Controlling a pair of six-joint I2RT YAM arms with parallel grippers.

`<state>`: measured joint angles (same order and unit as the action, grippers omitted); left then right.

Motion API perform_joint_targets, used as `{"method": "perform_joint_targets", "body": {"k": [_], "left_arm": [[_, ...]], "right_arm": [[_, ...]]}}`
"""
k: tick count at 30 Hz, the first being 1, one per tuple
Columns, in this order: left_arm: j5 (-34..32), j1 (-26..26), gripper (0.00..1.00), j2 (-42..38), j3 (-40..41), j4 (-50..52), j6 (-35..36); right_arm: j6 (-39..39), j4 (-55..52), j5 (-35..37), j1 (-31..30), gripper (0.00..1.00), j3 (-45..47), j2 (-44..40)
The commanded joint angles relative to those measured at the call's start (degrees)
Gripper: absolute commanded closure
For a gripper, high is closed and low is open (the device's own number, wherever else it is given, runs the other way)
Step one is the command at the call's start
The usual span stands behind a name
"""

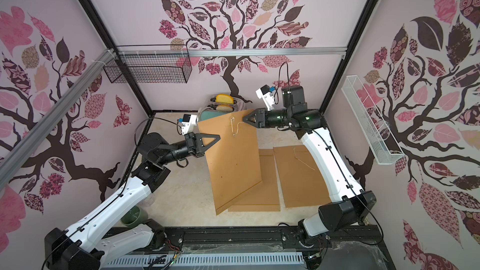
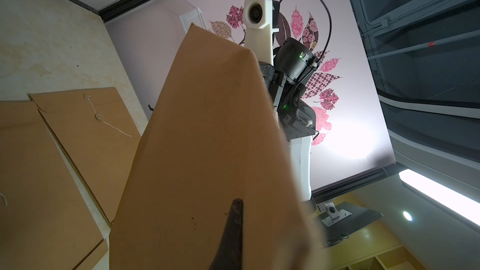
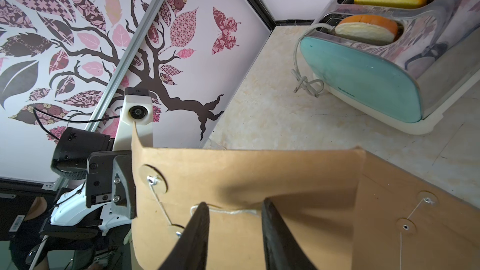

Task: Close the mouth of the file bag
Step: Close the file bag.

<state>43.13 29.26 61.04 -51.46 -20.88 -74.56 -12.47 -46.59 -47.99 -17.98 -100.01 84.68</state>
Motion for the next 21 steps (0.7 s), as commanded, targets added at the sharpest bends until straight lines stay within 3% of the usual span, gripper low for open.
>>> {"method": "perform_joint_targets", "body": {"k": [1,21], "left_arm": [[0.1,0.2,1.00,-0.6,-1.4,-2.1,0.9],[0.0,0.3,1.00,-0.4,-1.6,-1.9,0.9]], "right_arm": [[-0.7,1.1,-1.1,-0.3,0.66,-1.3,0.1],[-1.2,1.9,-1.4,-0.3,0.85,0.6,-0.3]]}}
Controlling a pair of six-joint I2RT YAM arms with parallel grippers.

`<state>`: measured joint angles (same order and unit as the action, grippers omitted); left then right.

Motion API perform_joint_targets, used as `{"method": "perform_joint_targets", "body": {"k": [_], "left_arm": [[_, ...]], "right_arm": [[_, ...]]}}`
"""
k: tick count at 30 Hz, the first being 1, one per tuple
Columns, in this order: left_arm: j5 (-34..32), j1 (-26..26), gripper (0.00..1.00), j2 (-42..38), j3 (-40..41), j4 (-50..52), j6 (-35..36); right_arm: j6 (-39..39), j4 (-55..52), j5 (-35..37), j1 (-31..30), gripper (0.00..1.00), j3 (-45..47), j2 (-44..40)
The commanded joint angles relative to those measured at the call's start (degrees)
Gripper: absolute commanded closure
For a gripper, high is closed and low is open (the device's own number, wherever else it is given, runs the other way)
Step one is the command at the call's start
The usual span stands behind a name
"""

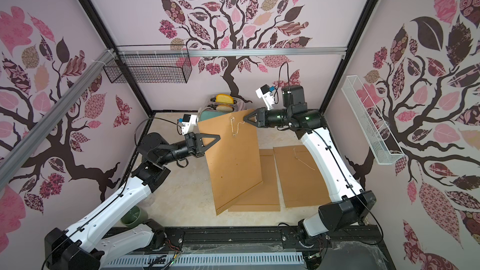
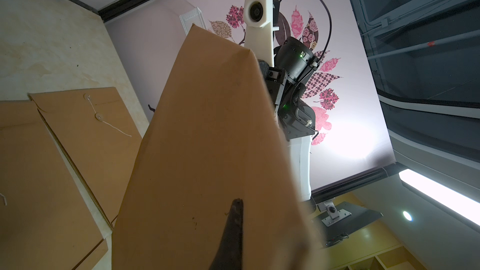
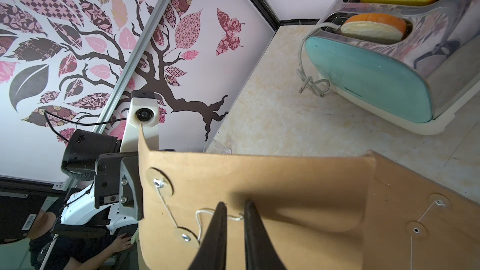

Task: Close the mouth of the file bag
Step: Close the file bag.

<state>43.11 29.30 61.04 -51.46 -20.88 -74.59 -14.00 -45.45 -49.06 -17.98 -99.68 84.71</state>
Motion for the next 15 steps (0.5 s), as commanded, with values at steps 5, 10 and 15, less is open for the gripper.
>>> {"method": "perform_joint_targets", "body": {"k": [5,10,15], "left_arm": [[-0.1,0.3,1.00,-0.4,-1.7,-1.8,1.0],[-0.2,0.3,1.00,-0.4,-1.8,-1.6,1.1],[-0.6,0.3,1.00,-0.3,-1.1,-1.5,1.4]], "right_arm": [[0.4,0.5,0.0,-0.3,0.97,0.1,-0.2],[1.0,0.2,1.1,-0.3,1.00,-0.8,-0.6],[0.5,0.3,2.0,-0.8,1.00,-2.7,-1.5]]}}
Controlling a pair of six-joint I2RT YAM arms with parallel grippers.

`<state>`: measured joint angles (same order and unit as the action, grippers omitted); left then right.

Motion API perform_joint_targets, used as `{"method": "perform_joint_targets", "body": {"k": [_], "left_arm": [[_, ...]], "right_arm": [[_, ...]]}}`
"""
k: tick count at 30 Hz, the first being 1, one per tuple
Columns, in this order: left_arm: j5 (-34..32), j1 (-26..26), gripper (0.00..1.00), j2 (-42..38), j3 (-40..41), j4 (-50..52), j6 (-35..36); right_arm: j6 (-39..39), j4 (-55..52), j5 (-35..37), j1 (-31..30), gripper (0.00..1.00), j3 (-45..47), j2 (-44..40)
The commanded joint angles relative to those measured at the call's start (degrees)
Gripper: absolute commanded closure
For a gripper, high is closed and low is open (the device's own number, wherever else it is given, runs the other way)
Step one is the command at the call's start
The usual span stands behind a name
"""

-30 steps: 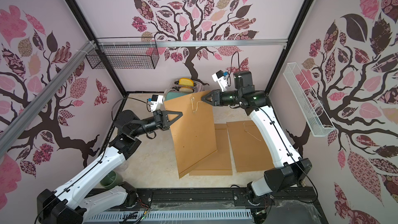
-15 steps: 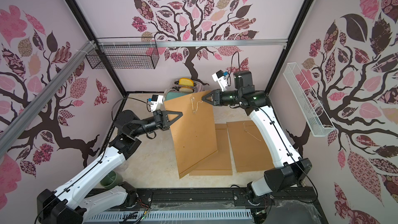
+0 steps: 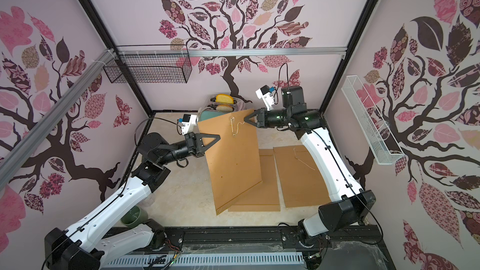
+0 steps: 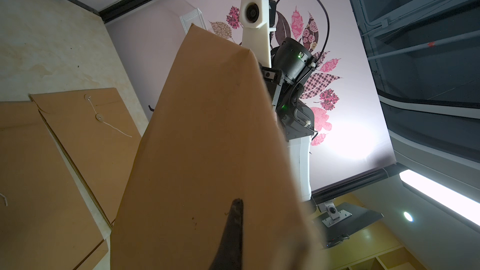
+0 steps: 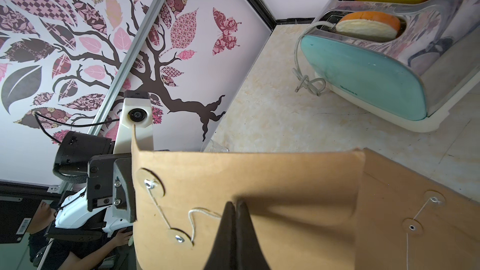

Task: Close the mouth of the file bag
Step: Close the file bag.

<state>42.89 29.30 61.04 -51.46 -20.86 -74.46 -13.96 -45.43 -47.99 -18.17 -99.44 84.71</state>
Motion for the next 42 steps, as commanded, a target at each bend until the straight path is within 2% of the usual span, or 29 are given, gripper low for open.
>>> {"method": "perform_joint_targets", "body": {"k": [1,10,21,31,37,42], "left_arm": [[-0.4,0.3,1.00,-0.2,-1.0,-1.6,1.2],[-0.5,0.3,1.00,-0.7,-0.9,-2.1,0.8],[-0.6,0.3,1.00,-0.7,-0.8,-2.4,0.5],[-0.6,0.3,1.00,-1.0,-0.6,-2.4,0.4],[-0.6,0.3,1.00,-1.0,-0.7,-2.5,0.4],[-1.0,0.2,1.00,-0.8,-0.6,-2.7,0.2]], "right_arm": [[0.3,0.0,1.4,-0.8,1.00,-4.0,-1.4],[0.5,-1.8,4.0,-6.4,1.00,-12.6,1.6],[-1.0,0.4,5.2,-12.3,1.00,-15.2,3.3],[-1.5,2.0,8.0,-12.7,1.00,-18.5,6.6],[-1.8,2.5,7.6,-13.3,1.00,-18.0,6.8],[-2.7,5.1,8.6,-16.8,1.00,-16.0,4.8]]}}
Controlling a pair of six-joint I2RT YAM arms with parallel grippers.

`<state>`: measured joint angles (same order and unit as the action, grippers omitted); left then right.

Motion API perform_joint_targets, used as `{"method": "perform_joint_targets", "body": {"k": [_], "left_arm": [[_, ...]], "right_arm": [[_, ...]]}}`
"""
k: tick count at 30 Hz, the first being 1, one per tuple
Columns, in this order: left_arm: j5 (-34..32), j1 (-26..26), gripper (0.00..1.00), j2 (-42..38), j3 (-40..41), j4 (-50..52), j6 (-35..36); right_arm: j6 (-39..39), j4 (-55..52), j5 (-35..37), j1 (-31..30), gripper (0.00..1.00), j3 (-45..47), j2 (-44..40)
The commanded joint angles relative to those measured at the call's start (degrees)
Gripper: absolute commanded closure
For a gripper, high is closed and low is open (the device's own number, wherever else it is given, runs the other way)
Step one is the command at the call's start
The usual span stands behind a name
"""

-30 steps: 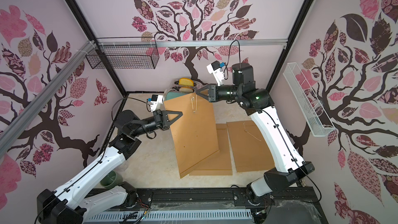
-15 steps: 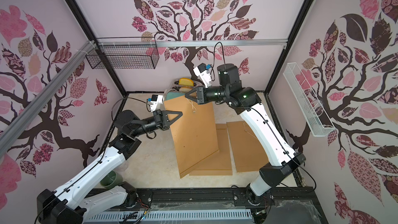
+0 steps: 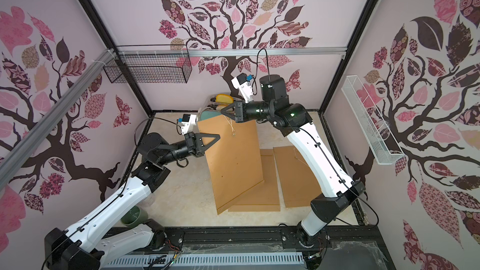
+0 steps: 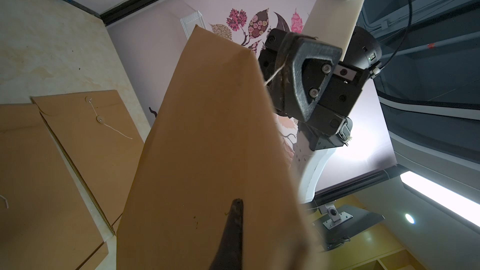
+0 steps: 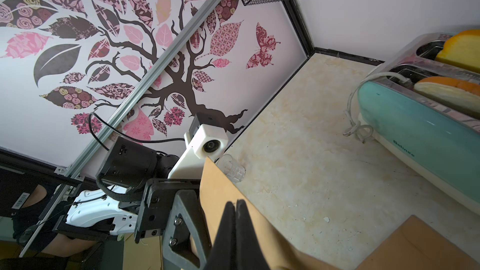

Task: Close the mouth of the file bag
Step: Close the file bag.

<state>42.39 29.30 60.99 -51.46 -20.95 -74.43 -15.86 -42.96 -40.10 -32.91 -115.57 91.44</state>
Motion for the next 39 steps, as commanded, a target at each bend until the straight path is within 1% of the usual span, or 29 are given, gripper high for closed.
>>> {"method": "perform_joint_targets", "body": {"k": [1,5,8,12,16,18,19,20,21,22,23,24,25,26,27,29,31,34,35,37,39], "left_arm": [[-0.5,0.3,1.00,-0.7,-0.5,-2.9,0.0],[-0.9,0.3,1.00,-0.9,-0.5,-3.3,-0.5],[-1.7,0.3,1.00,-1.4,-0.4,-3.2,-0.6],[-1.9,0.3,1.00,-1.5,-0.5,-3.4,-1.1],[-2.0,0.3,1.00,-1.6,-0.4,-3.0,-0.7],[-2.0,0.3,1.00,-1.8,-0.2,-2.5,-0.2],[-1.9,0.3,1.00,-1.9,-0.2,-2.1,0.2],[-1.7,0.3,1.00,-1.9,-0.1,-1.8,0.5],[-1.4,0.3,1.00,-1.9,0.0,-1.9,0.4],[-1.2,0.3,1.00,-2.0,0.0,-1.8,0.4],[-0.9,0.3,1.00,-2.0,0.0,-1.7,0.4],[-0.7,0.3,1.00,-2.0,-0.1,-1.4,0.5],[-0.7,0.3,1.00,-2.1,-0.3,-1.2,0.6],[-0.7,0.3,1.00,-2.1,-0.5,-0.9,0.9],[-0.6,0.3,1.00,-2.1,-0.6,-0.8,0.9],[-0.5,0.3,1.00,-1.9,-1.0,-0.8,0.9],[-0.1,0.3,1.00,-1.6,-1.2,-0.9,0.8],[0.0,0.3,1.00,-1.6,-1.2,-0.8,0.7],[0.1,0.3,1.00,-1.7,-1.2,-0.8,0.7],[0.2,0.2,1.00,-1.8,-1.1,-0.8,0.7],[0.2,0.3,1.00,-1.8,-1.1,-0.9,0.9]], "right_arm": [[-1.0,2.9,0.8,-3.2,1.00,0.3,-2.1],[-1.7,4.9,2.2,-6.1,1.00,2.6,-3.1],[-3.8,8.8,2.5,-6.7,1.00,7.3,-5.4],[-4.3,12.5,4.5,-7.2,1.00,13.1,-8.7],[-1.9,9.9,7.0,-7.1,1.00,11.9,-10.0],[-0.5,8.3,9.4,-6.9,1.00,11.3,-11.3],[1.4,6.3,10.5,-6.9,1.00,10.4,-11.5],[5.6,3.0,10.8,-6.8,0.98,8.3,-11.2],[11.4,-1.1,11.7,-6.8,0.85,6.1,-10.6],[17.3,-4.7,13.1,-6.8,0.81,4.3,-10.0],[24.9,-8.2,15.3,-6.8,0.77,2.7,-9.7],[30.9,-10.1,18.1,-6.8,0.73,2.2,-9.7],[35.1,-11.4,20.8,-6.7,0.71,1.9,-9.8],[39.1,-12.0,21.9,-6.4,0.71,2.1,-10.1],[41.7,-11.4,21.6,-6.0,0.70,3.0,-10.8],[44.8,-9.6,21.0,-5.6,0.71,5.2,-11.9],[48.7,-8.5,17.7,-5.6,0.71,6.3,-12.4],[53.3,-6.5,16.9,-5.6,0.71,7.9,-13.0],[55.3,-6.5,16.9,-5.6,0.71,8.1,-13.1],[60.2,-7.9,13.7,-5.4,0.76,7.8,-12.5],[61.8,-7.4,12.4,-5.4,0.77,8.2,-12.2]]}}
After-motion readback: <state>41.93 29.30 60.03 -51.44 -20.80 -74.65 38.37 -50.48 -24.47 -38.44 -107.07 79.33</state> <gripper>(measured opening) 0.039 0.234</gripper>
